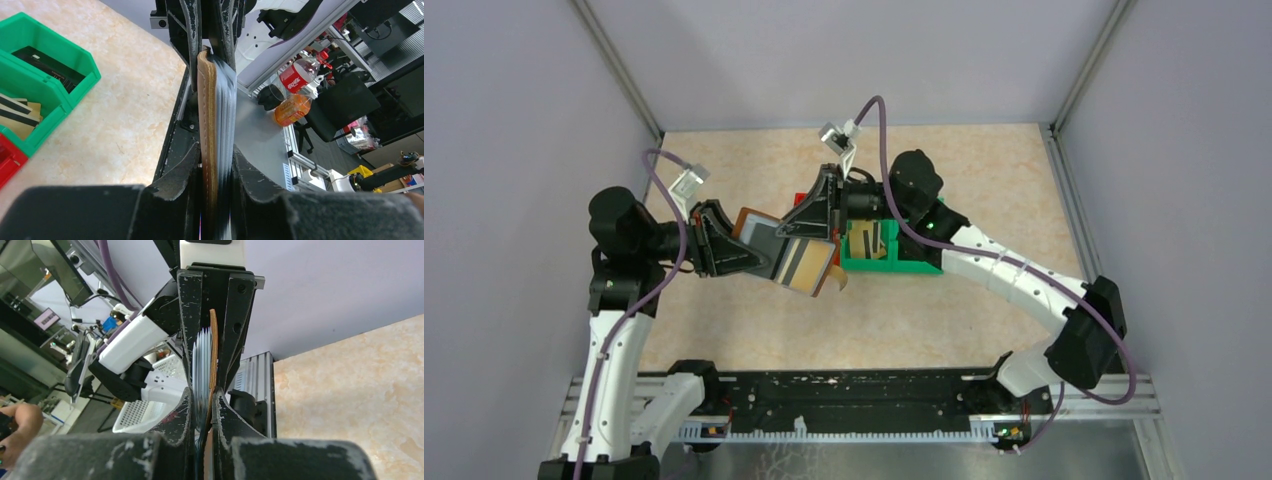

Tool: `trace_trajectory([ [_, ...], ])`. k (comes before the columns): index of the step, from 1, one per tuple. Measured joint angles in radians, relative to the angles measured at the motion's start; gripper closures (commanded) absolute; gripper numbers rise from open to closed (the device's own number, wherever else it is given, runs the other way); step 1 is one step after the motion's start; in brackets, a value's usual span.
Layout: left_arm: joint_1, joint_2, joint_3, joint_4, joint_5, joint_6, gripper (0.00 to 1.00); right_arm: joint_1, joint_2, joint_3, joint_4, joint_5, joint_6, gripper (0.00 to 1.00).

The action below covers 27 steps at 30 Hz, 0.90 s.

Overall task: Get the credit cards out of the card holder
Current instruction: Remove the credit card from the card holder.

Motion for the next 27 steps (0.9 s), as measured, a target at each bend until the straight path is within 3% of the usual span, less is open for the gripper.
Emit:
trace_trajectory([
  [6, 0.002, -0.002, -0.01, 0.001, 0.004, -0.012, 0.55, -0.001, 0.01, -0.028, 0.057, 0.008, 0.043, 1.0],
  [11, 0.001, -0.002, -0.026, 0.001, 0.011, -0.023, 0.5, 0.003, 0.019, -0.068, 0.094, 0.041, 0.066, 1.0],
  [14, 0.002, -0.002, -0.031, 0.002, 0.012, -0.03, 0.55, 0.007, 0.021, -0.073, 0.097, 0.058, 0.072, 1.0],
  [18, 0.002, -0.002, -0.036, 0.004, 0.009, -0.034, 0.78, 0.01, 0.021, -0.079, 0.116, 0.062, 0.081, 1.0],
  [20, 0.005, -0.002, -0.041, 0.005, 0.007, -0.035, 0.86, 0.011, 0.021, -0.079, 0.128, 0.061, 0.086, 0.82],
  [22, 0.006, 0.0, -0.041, 0.007, 0.005, -0.034, 0.9, 0.011, 0.02, -0.079, 0.132, 0.061, 0.087, 0.7],
  [25, 0.005, 0.008, -0.041, 0.008, 0.006, -0.039, 0.93, 0.01, 0.018, -0.085, 0.138, 0.079, 0.081, 0.49],
  [27, 0.001, 0.012, -0.041, 0.007, 0.005, -0.039, 0.95, -0.001, 0.011, -0.093, 0.119, 0.097, 0.069, 0.41],
])
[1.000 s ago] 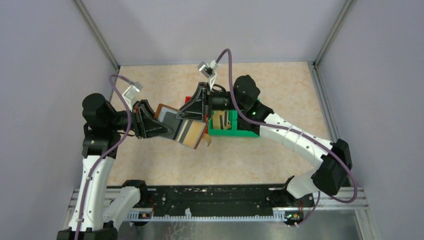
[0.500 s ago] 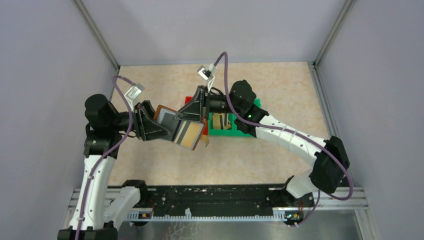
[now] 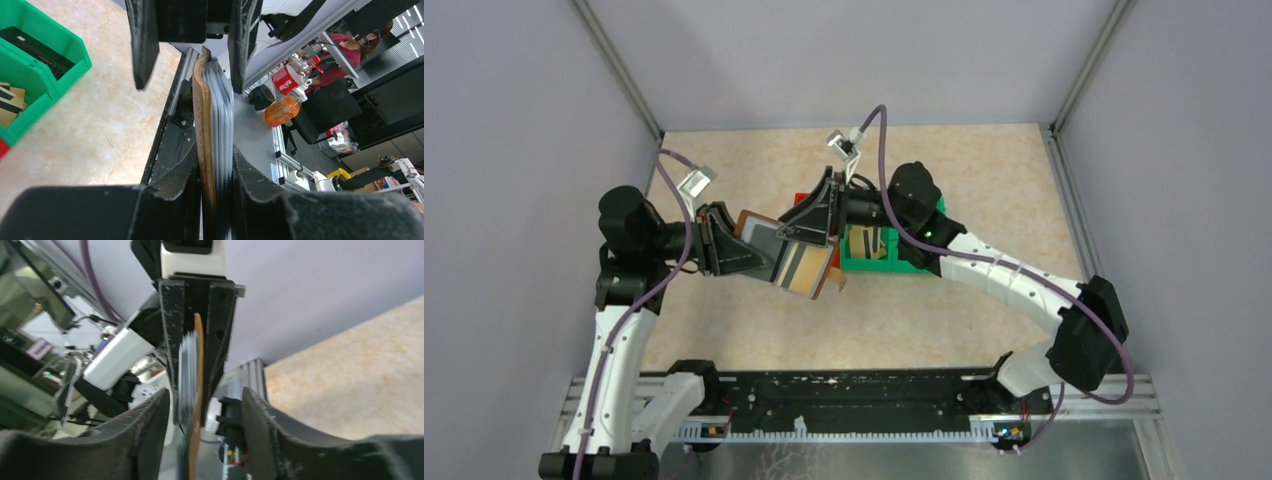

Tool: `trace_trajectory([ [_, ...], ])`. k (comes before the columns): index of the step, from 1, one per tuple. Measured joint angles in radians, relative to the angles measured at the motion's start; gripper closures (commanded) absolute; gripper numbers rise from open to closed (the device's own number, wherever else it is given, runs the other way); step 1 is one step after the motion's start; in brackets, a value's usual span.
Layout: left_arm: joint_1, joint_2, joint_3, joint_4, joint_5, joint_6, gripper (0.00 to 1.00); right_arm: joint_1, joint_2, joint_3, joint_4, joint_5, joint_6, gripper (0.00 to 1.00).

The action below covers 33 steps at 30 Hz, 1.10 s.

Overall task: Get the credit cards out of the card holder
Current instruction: Remove the credit card from the card holder.

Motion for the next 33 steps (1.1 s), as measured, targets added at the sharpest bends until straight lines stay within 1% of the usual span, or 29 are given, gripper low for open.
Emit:
trace_trajectory([
  [2, 0.0, 0.007, 0.0, -0.003, -0.002, 0.003, 0.94, -0.019, -0.027, -0.011, -0.048, 0.023, -0.019, 0.39],
  [5, -0.001, 0.021, 0.009, -0.047, -0.027, 0.041, 0.93, -0.055, -0.094, -0.013, -0.134, 0.074, -0.061, 0.39],
  [9, -0.001, 0.047, 0.036, -0.145, -0.104, 0.118, 0.93, -0.076, -0.209, -0.007, -0.25, 0.175, -0.121, 0.44],
  [12, -0.001, 0.061, 0.046, -0.196, -0.162, 0.164, 0.93, -0.074, -0.274, -0.005, -0.272, 0.214, -0.126, 0.45],
  [15, -0.001, 0.071, 0.047, -0.226, -0.198, 0.181, 0.94, -0.054, -0.3, -0.026, -0.233, 0.225, -0.097, 0.45],
  [17, -0.001, 0.077, 0.051, -0.24, -0.217, 0.186, 0.94, -0.026, -0.294, -0.056, -0.207, 0.221, -0.073, 0.45],
  [21, -0.001, 0.082, 0.064, -0.249, -0.24, 0.189, 0.94, 0.027, -0.233, -0.133, -0.166, 0.208, -0.016, 0.45],
  [25, -0.001, 0.082, 0.072, -0.25, -0.245, 0.187, 0.93, 0.042, -0.167, -0.204, -0.135, 0.199, 0.033, 0.45],
  [30, -0.001, 0.084, 0.072, -0.249, -0.25, 0.183, 0.93, 0.047, -0.132, -0.217, -0.092, 0.192, 0.073, 0.45],
  [33, -0.001, 0.084, 0.072, -0.247, -0.245, 0.172, 0.91, 0.049, -0.127, -0.217, -0.055, 0.192, 0.082, 0.45],
])
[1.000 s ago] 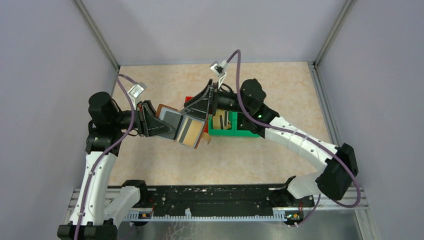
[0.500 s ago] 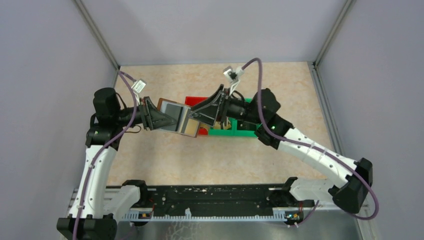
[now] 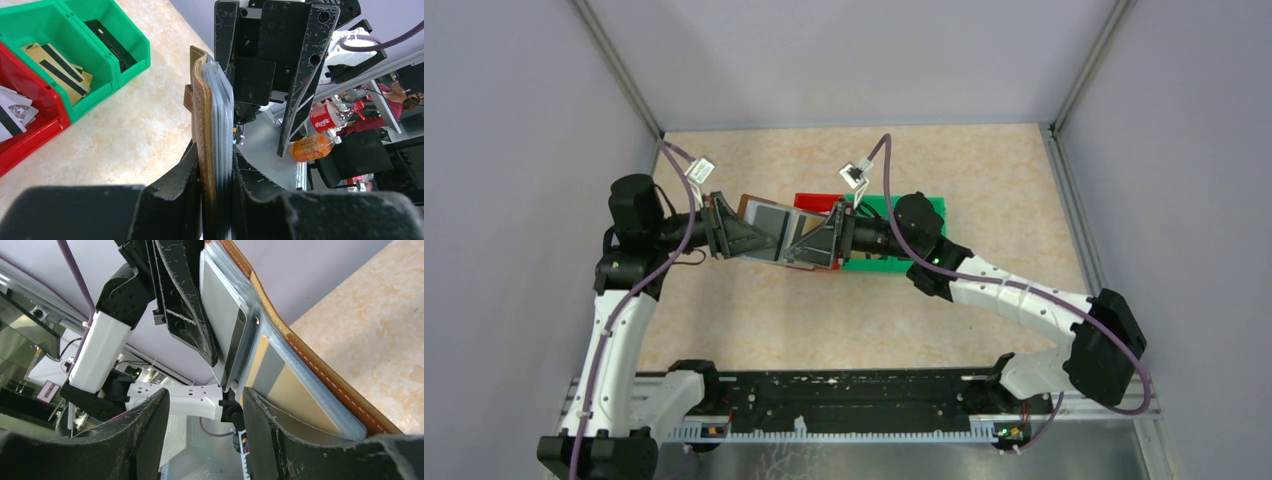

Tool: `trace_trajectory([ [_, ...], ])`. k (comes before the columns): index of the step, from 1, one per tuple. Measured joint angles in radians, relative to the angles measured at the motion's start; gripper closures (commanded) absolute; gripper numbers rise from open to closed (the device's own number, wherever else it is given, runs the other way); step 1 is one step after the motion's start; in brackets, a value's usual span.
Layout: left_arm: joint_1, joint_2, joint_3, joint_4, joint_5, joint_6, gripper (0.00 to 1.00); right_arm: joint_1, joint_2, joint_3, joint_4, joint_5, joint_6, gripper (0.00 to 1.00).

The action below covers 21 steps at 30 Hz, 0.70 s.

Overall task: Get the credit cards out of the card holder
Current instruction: Remove the credit card from the card holder.

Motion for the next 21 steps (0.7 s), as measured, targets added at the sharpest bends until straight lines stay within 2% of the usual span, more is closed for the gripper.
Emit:
trace_trajectory([
  [8, 0.0, 0.003, -0.006, 0.046, 0.028, -0.071, 0.87, 0.0, 0.023, 0.0, 0.061, -0.01, 0.018, 0.45],
  [21, 0.001, -0.013, -0.04, 0.183, 0.087, -0.233, 0.87, 0.004, 0.06, -0.027, 0.283, -0.043, 0.139, 0.45],
])
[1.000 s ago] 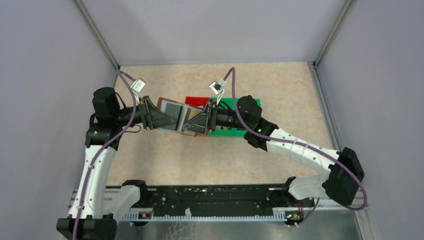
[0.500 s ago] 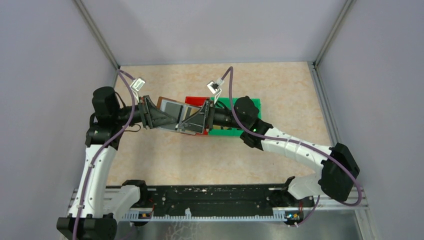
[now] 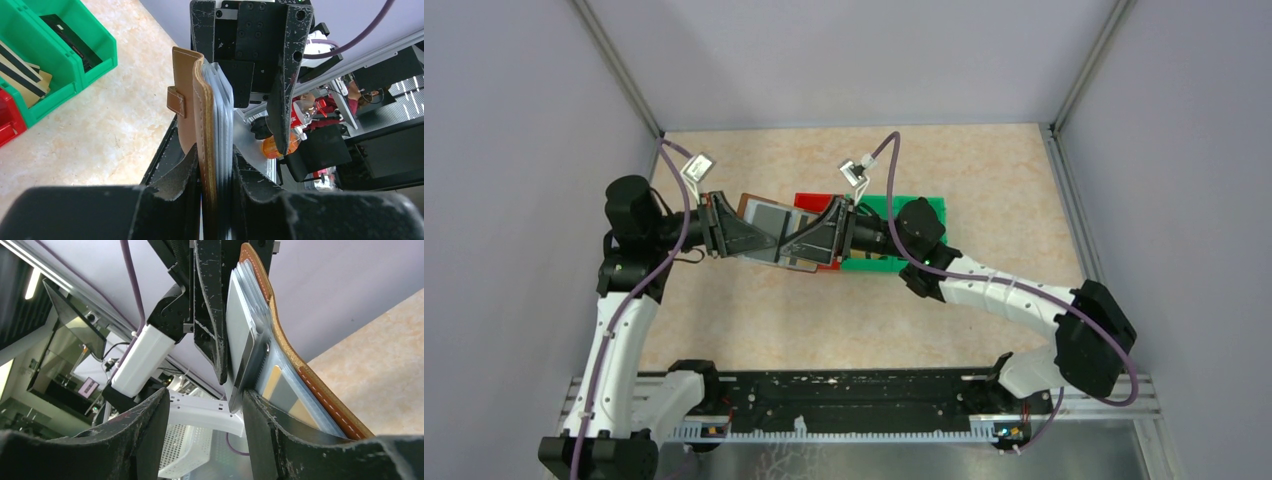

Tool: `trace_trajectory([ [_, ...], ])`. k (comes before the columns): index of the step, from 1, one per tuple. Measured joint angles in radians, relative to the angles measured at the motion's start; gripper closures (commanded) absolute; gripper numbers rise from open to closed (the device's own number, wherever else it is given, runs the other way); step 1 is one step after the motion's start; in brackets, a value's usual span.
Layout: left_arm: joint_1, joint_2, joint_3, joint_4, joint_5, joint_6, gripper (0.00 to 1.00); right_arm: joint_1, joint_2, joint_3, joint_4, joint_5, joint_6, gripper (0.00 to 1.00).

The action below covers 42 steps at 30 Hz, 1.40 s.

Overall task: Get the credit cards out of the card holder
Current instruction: Remove the credit card from the card holder.

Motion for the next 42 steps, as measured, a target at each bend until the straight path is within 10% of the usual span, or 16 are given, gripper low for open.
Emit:
trace_trajectory([
  [21, 0.004, -0.026, -0.019, 0.087, 0.014, -0.119, 0.86, 0.002, 0.022, -0.018, 0.111, -0.005, 0.079, 0.51],
  [42, 0.012, -0.043, -0.031, 0.094, -0.022, -0.078, 0.84, 0.025, 0.019, -0.014, 0.003, 0.143, 0.073, 0.97],
])
